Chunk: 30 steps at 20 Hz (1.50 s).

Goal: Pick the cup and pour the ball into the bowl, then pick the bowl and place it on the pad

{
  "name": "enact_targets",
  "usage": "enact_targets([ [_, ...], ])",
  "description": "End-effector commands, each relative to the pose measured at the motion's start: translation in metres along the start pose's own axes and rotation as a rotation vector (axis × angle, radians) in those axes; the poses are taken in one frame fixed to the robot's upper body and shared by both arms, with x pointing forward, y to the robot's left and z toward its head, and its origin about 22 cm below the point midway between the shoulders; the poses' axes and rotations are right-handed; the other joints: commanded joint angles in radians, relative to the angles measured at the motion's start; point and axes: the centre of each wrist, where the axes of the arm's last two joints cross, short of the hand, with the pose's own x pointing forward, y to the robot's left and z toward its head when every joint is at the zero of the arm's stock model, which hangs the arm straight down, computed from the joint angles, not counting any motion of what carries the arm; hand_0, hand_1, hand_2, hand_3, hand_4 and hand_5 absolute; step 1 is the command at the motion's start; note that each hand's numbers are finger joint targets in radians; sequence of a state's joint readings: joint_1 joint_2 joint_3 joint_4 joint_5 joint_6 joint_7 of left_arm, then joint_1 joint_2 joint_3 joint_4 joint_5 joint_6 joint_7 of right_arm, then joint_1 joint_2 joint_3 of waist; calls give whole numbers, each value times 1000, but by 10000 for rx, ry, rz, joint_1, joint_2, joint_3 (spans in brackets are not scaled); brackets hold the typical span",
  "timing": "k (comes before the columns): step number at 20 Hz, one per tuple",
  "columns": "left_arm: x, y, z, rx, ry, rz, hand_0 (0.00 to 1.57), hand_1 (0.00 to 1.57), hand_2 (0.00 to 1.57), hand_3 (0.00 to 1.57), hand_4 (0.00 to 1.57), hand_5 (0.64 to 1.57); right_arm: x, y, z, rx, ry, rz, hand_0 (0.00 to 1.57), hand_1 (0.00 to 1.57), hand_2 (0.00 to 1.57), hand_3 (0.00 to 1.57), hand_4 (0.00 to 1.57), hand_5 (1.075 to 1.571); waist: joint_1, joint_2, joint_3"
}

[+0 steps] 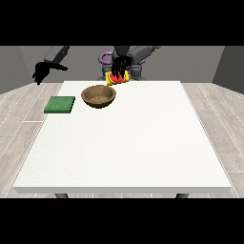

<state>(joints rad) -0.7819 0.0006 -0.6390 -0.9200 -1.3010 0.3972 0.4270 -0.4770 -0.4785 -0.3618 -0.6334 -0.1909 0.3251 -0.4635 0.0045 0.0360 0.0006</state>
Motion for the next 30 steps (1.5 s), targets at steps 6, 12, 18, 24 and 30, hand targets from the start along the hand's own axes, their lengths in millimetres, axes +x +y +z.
enact_targets([
  [6,28,3,8,-689,-1760,-2443,0,0,1571,1571,1196,1434,5,23,-19,298,-536,-383,0,0,0,190,0,1521,-87,479,4],
  [12,28,19,-18,-1066,-2482,-4636,769,769,1571,1571,1200,1416,-7,26,-11,497,-32,-370,0,0,0,239,0,1521,-451,-44,3],
  [18,27,54,-48,-846,-2866,-5548,1557,1557,1571,1571,1191,1467,-1,6,-7,456,53,-420,0,0,0,172,0,1516,-362,-52,0],
  [24,32,63,-41,-665,-3110,-5410,1516,1516,1571,1571,1201,1462,-20,-2,14,31,882,-469,0,0,0,0,429,1555,157,-115,-1],
  [30,-47,72,-35,776,72,-311,364,364,1571,1571,993,1555,-28,-17,33,-563,981,-776,0,0,0,0,429,1555,1152,-87,-37],
])
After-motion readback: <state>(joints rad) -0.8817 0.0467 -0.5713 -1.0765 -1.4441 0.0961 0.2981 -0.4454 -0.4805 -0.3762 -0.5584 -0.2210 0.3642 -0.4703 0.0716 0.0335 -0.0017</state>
